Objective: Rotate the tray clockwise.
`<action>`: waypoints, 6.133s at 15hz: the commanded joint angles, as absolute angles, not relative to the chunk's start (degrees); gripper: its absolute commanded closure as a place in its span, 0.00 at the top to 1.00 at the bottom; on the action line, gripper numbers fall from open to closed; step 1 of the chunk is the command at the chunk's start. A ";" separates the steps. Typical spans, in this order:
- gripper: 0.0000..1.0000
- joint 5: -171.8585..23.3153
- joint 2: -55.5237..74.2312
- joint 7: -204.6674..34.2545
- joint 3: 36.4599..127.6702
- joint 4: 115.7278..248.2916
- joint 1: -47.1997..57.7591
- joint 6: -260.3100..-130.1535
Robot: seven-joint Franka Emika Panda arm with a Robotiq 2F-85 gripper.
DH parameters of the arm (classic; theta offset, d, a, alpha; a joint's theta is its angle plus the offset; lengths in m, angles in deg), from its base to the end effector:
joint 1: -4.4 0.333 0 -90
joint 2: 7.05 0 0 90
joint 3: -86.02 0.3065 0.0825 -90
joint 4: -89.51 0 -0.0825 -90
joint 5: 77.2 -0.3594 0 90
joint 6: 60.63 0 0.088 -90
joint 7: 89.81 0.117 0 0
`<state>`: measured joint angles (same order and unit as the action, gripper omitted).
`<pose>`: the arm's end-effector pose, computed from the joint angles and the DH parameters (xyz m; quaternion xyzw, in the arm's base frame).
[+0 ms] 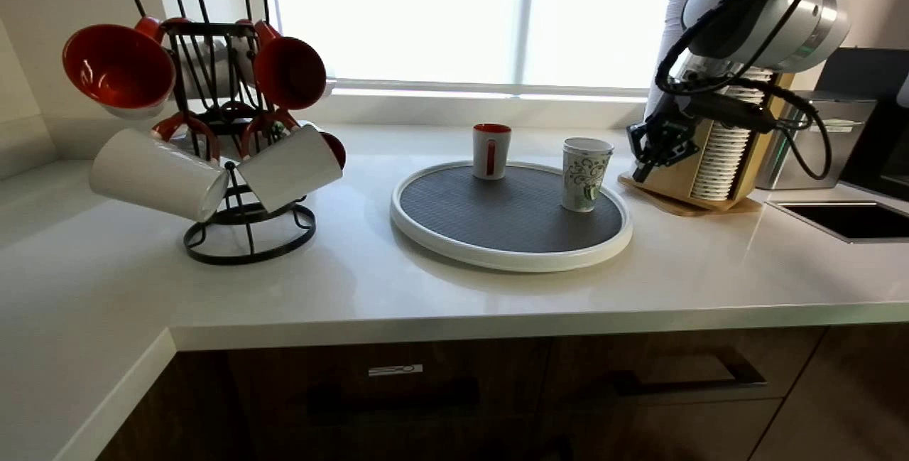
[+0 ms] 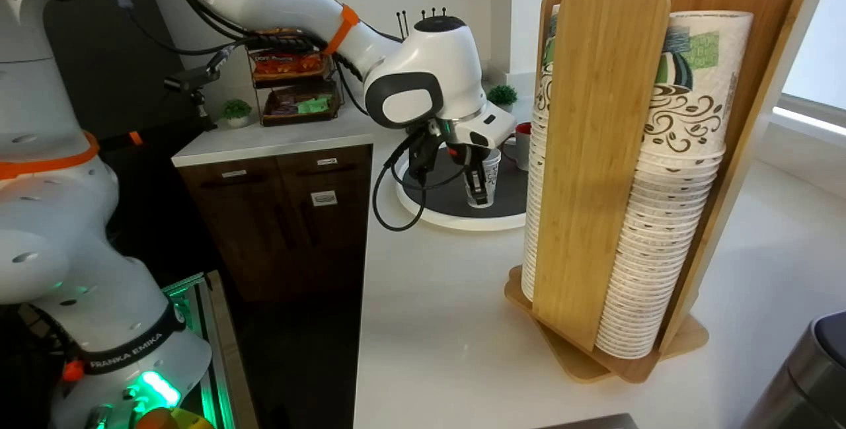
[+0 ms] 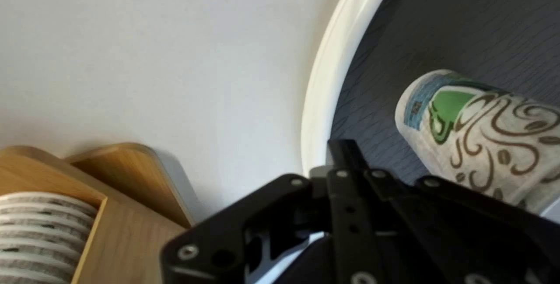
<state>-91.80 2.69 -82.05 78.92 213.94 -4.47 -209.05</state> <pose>0.5399 -0.1569 0.3386 -0.9440 0.2974 -0.1293 0.0602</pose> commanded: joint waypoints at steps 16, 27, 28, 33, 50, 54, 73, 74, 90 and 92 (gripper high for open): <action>0.00 -94.14 13.86 -77.63 81.34 208.79 -4.78 -226.86; 0.00 -98.82 15.14 -78.56 83.77 208.26 -8.38 -225.71; 0.00 -99.35 15.25 -78.86 84.27 208.30 -8.77 -225.68; 0.00 -100.39 15.32 -79.38 85.18 208.36 -9.71 -225.20; 0.00 -104.99 4.63 -89.13 87.57 216.31 -8.64 -208.24; 0.00 -108.39 2.06 -91.08 87.89 218.06 -6.94 -205.82; 0.00 -111.16 10.00 -89.23 84.02 210.06 -7.36 -219.31; 0.00 -112.05 11.13 -90.13 84.57 208.84 -7.73 -219.67; 0.00 -114.28 19.66 -95.77 88.48 200.58 -12.56 -214.26; 0.00 -113.86 18.41 -95.60 88.15 201.53 -12.42 -211.63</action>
